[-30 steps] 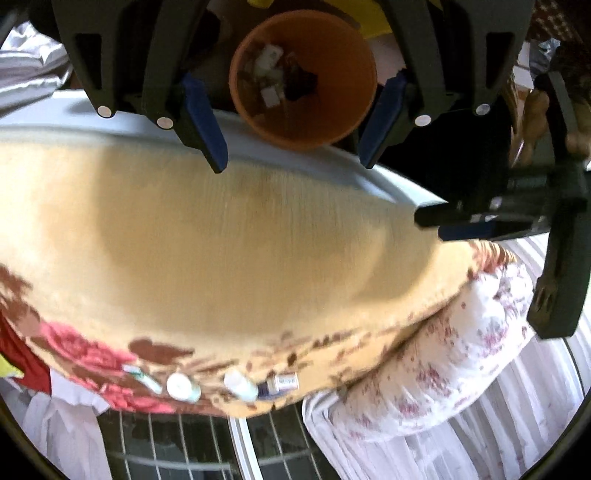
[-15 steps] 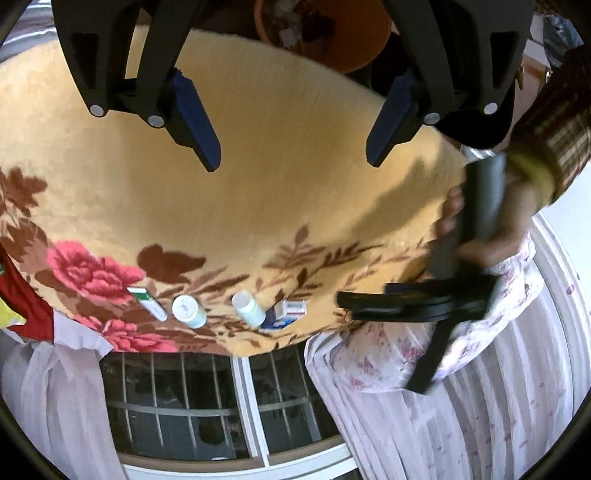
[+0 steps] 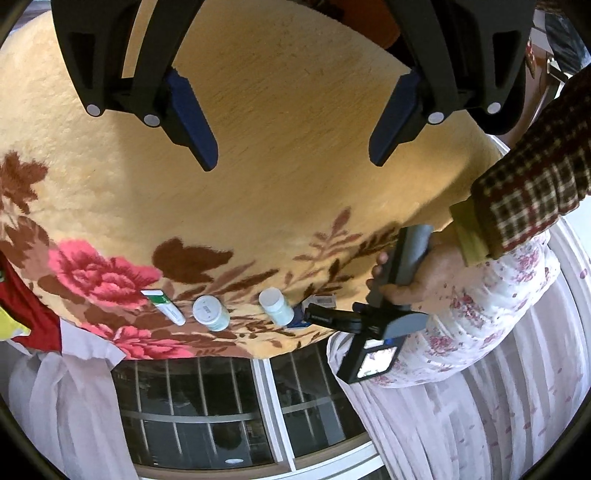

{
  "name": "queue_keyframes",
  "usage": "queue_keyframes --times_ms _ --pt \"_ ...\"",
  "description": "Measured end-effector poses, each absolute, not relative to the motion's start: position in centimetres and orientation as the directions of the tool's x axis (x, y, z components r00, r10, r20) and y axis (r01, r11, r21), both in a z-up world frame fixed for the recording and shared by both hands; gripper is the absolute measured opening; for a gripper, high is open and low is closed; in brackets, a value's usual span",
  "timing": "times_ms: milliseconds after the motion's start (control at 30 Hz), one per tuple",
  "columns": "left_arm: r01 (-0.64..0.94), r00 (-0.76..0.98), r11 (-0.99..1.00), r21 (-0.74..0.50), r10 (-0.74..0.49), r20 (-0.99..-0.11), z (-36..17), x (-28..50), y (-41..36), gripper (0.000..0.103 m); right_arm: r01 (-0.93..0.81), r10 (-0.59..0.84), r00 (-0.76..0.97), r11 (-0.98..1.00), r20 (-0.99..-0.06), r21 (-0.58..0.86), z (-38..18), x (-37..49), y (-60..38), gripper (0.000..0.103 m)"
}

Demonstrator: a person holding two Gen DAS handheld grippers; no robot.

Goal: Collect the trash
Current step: 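Grasp the blue-and-white medicine box with the left gripper, then grasp the white pill bottle with right while left holds the medicine box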

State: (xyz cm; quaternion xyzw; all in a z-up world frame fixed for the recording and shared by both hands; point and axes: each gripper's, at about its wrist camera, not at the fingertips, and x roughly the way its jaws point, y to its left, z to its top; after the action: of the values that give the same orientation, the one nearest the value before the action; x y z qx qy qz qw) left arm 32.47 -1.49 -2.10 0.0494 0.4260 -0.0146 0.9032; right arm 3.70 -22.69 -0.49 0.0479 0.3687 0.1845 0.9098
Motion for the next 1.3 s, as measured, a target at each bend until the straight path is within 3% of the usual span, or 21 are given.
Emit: queue_keyframes --times_ms 133,167,200,600,867,1300 --pt "0.072 0.653 0.996 0.050 -0.009 -0.758 -2.8 34.0 -1.4 0.082 -0.295 0.360 0.660 0.932 -0.659 0.213 -0.5 4.3 -22.9 0.082" --pt "0.071 0.656 0.997 0.033 -0.022 -0.754 -2.9 34.0 -1.3 0.074 -0.293 0.358 0.660 0.932 -0.660 0.212 -0.5 4.3 -23.0 0.082" --pt "0.076 0.652 0.997 0.011 -0.042 -0.757 -3.1 34.1 -1.1 0.053 -0.291 0.357 0.661 0.933 -0.660 0.213 -0.5 4.4 -23.1 0.082" --pt "0.029 0.692 0.998 -0.049 -0.055 -0.720 -1.2 26.3 1.0 0.053 -0.315 0.358 0.662 0.930 -0.658 0.189 0.5 8.1 -21.5 0.082" --pt "0.015 0.696 0.991 -0.134 -0.106 -0.710 -1.0 19.2 3.0 0.052 -0.334 0.314 0.686 0.937 -0.656 0.100 2.6 16.6 -18.4 0.082" --pt "0.002 0.705 0.989 -0.147 -0.106 -0.701 -1.7 15.1 4.5 0.053 -0.305 0.168 0.650 0.951 -0.741 -0.052 -1.2 30.1 -12.6 0.081"
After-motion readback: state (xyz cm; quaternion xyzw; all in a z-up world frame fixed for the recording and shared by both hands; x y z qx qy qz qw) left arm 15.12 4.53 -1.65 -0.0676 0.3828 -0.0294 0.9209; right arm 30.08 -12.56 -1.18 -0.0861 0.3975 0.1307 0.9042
